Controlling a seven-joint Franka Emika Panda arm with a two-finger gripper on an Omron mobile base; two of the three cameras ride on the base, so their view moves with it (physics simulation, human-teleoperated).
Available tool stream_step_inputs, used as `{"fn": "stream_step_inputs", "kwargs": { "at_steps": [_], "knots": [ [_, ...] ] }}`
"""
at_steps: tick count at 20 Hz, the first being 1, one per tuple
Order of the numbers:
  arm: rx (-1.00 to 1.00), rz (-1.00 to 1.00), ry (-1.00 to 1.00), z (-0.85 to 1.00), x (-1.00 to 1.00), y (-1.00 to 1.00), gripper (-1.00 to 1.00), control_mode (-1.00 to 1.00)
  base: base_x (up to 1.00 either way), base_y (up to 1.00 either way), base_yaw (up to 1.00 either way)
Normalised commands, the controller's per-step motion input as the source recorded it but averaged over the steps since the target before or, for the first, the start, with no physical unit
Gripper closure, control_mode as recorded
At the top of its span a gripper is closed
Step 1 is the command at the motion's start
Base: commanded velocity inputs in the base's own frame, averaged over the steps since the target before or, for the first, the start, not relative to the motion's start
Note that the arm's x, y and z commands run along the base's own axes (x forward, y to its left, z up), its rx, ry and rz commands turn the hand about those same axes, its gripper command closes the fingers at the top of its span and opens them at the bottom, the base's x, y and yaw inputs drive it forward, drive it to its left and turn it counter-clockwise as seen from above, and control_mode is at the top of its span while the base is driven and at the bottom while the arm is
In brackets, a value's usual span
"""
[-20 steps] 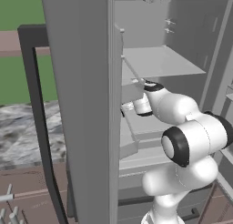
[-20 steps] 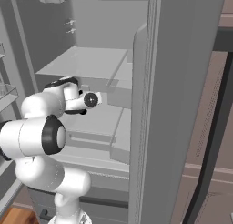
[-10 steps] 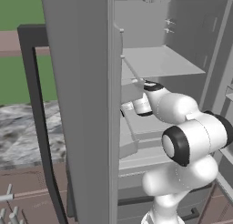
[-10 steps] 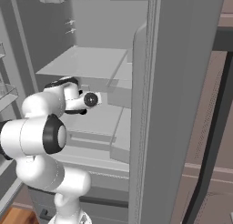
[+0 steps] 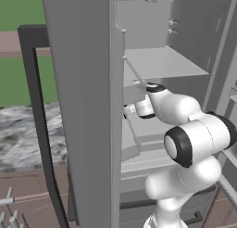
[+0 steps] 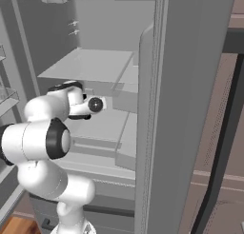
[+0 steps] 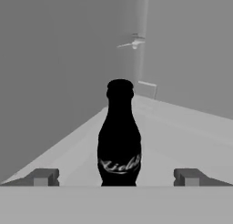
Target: Open the fridge, grab two sodas, and place both sodas inside the bowl with ice on the dining counter.
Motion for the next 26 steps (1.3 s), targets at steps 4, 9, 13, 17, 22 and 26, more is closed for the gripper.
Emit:
{"fn": "stream_step_inputs", "kwargs": {
  "at_steps": [4,9,13,17,22,26],
  "knots": [
    [0.0,0.03,-0.05,-0.45,0.0,0.0,-1.0,-1.0,0.0,0.0,0.0],
    [0.0,0.03,-0.05,-0.38,0.0,0.0,-1.0,-1.0,0.0,0.0,0.0],
    [0.01,0.05,-0.1,-0.3,0.0,0.0,-1.0,-1.0,0.0,0.0,0.0],
    [0.02,0.03,-0.15,0.0,0.0,0.0,-1.0,-1.0,0.0,0.0,0.0],
    [0.0,0.0,-0.09,0.0,0.0,0.0,-1.0,-1.0,0.0,0.0,0.0],
    [0.0,0.0,-0.03,0.0,0.0,0.0,-1.0,-1.0,0.0,0.0,0.0]
  ]
}}
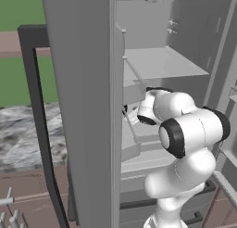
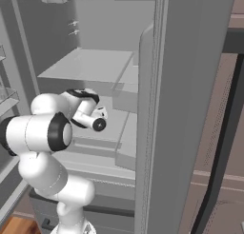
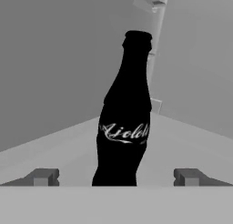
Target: Open the fridge, grab two sodas, and place both sodas inside the bowl with ice on the dining counter.
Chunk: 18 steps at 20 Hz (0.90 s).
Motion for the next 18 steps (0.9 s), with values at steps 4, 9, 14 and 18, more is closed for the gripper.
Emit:
{"fn": "stream_step_inputs", "kwargs": {
  "at_steps": [4,9,14,18],
  "knots": [
    [0.0,0.0,0.0,0.07,0.03,0.0,-1.0,-1.0,0.0,0.0,0.0],
    [0.0,0.0,0.0,0.02,0.04,0.0,-1.0,-1.0,0.0,0.0,0.0],
    [0.0,0.0,0.0,0.0,0.05,0.0,-1.0,-1.0,0.0,0.0,0.0],
    [0.0,0.0,0.0,0.0,0.09,0.0,-1.0,-1.0,0.0,0.0,0.0]
  ]
}}
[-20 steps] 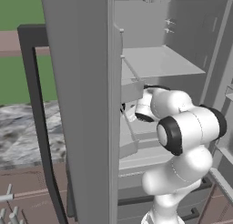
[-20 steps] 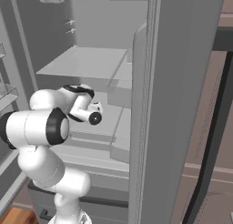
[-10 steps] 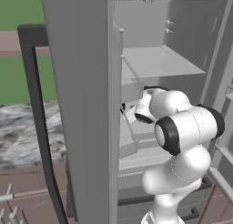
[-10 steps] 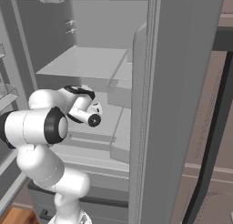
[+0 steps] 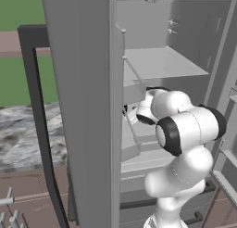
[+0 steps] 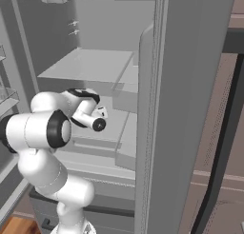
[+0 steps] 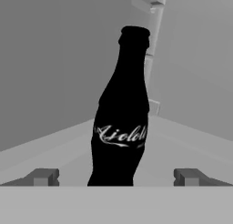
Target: Open the fridge, grab two sodas, and place both sodas inside the bowl with ice on the dining counter.
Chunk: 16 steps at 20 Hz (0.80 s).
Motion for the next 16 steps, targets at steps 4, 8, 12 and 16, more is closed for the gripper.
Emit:
{"fn": "stream_step_inputs", "kwargs": {
  "at_steps": [4,8,12,16],
  "knots": [
    [0.0,0.0,0.0,0.0,0.11,0.0,-1.0,-1.0,0.0,0.0,0.0],
    [0.0,0.0,0.0,0.0,0.06,0.09,-1.0,-1.0,0.0,0.0,0.0],
    [0.0,0.0,0.0,0.0,0.09,0.16,-1.0,-1.0,0.0,0.0,0.0],
    [0.0,0.03,0.0,0.0,0.11,0.0,-1.0,-1.0,0.0,0.0,0.0]
  ]
}}
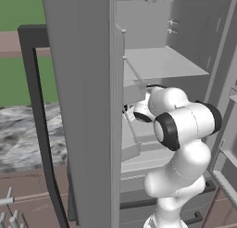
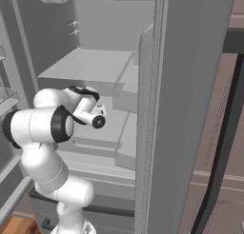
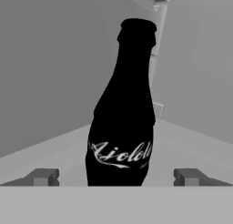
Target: Open the fridge, grab two sodas, and place both sodas inside the bowl with ice on the dining counter.
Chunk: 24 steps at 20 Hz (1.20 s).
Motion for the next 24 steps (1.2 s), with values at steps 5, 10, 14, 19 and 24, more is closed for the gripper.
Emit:
{"fn": "stream_step_inputs", "kwargs": {
  "at_steps": [5,10,14,19,24],
  "knots": [
    [0.0,0.01,0.0,0.0,0.1,0.01,-1.0,-1.0,0.0,0.0,0.0],
    [0.0,0.0,0.0,0.0,0.1,0.05,-1.0,-1.0,0.0,0.0,0.0],
    [0.0,0.0,0.0,-0.02,0.07,0.08,1.0,-1.0,0.0,0.0,0.0],
    [0.0,0.0,0.0,-0.05,0.03,0.05,1.0,-1.0,0.0,0.0,0.0],
    [-0.02,0.0,0.0,-0.04,0.0,0.01,1.0,-1.0,0.0,0.0,0.0]
  ]
}}
